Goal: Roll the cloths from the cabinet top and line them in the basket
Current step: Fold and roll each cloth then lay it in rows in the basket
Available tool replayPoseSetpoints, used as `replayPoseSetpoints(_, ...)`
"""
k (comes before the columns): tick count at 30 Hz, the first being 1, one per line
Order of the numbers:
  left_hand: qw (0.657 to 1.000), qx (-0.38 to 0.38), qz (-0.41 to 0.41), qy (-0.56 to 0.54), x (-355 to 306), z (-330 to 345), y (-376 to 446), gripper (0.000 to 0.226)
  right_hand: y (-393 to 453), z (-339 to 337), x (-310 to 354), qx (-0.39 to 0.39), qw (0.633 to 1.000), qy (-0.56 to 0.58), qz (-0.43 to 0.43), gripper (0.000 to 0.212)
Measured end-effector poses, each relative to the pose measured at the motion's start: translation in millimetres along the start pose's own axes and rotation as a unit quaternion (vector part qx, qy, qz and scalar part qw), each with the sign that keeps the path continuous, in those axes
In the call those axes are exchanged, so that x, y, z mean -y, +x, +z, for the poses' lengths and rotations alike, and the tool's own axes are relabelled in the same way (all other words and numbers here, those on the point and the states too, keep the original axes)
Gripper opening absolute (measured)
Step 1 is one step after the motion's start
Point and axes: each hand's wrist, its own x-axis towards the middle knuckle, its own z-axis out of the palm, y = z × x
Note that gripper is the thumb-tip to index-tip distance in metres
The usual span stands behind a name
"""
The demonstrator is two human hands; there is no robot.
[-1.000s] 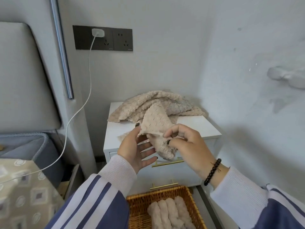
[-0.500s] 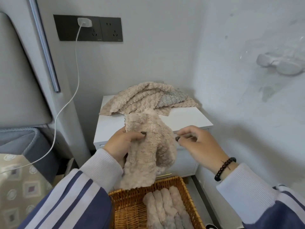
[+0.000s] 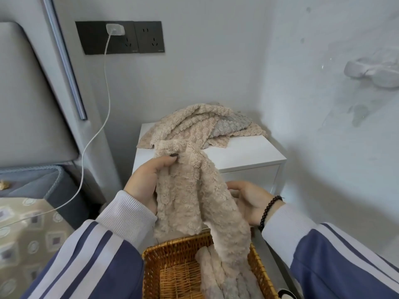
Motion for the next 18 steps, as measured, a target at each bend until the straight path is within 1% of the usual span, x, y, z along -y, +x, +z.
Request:
replayPoseSetpoints(1, 1.000, 0.003, -0.001, 0.007, -1.6, -3.5, 0.6, 0.032, -2.3, 2.5, 4.2, -0.007, 1.000, -0.008, -0.022, 0.015)
replayPoseSetpoints(2, 1.000, 0.004, -0.001, 0.015, -3.0, -8.1, 1.0, 0.033, -5.3, 4.7, 9.3, -0.030, 0.998, -0.017, -0.048, 0.022)
replayPoseSetpoints(3, 1.000, -0.001, 0.001, 0.027, -3.4, -12.2, 2.9, 0.033, -8.3, 3.9, 16.9, -0.051, 0.995, -0.018, -0.078, 0.025)
replayPoseSetpoints(4, 0.999, -0.012, 0.004, 0.042, -3.4, -16.5, 5.2, 0.032, -10.8, 2.1, 24.9, -0.068, 0.991, -0.013, -0.118, 0.020)
replayPoseSetpoints(6, 0.996, -0.043, 0.019, 0.075, -2.9, -24.9, 11.0, 0.030, -22.6, 0.3, 38.5, -0.071, 0.981, 0.008, -0.182, 0.007)
replayPoseSetpoints(8, 0.991, -0.070, 0.021, 0.110, -2.9, -31.0, 14.9, 0.028, -32.4, -5.4, 49.2, -0.087, 0.970, 0.052, -0.219, 0.006)
replayPoseSetpoints(9, 0.988, -0.078, 0.017, 0.129, -3.7, -32.9, 15.8, 0.027, -37.1, -8.2, 52.6, -0.099, 0.965, 0.060, -0.234, 0.010)
replayPoseSetpoints(10, 0.986, -0.083, 0.014, 0.147, -4.7, -35.2, 17.0, 0.027, -41.5, -11.2, 55.7, -0.115, 0.962, 0.043, -0.246, 0.014)
replayPoseSetpoints(12, 0.981, -0.095, 0.003, 0.170, -6.5, -38.9, 19.1, 0.026, -50.8, -16.4, 59.0, -0.134, 0.959, -0.040, -0.245, 0.019)
replayPoseSetpoints(14, 0.977, -0.104, -0.021, 0.186, -8.5, -43.3, 21.6, 0.031, -56.3, -23.0, 60.7, -0.127, 0.961, -0.113, -0.219, 0.024)
replayPoseSetpoints(16, 0.972, -0.101, -0.043, 0.208, -7.1, -45.7, 23.1, 0.033, -60.7, -26.1, 61.6, -0.113, 0.961, -0.164, -0.191, 0.022)
replayPoseSetpoints(18, 0.967, -0.104, -0.030, 0.232, -3.2, -47.2, 25.8, 0.021, -59.7, -26.4, 62.0, -0.137, 0.955, -0.166, -0.203, 0.014)
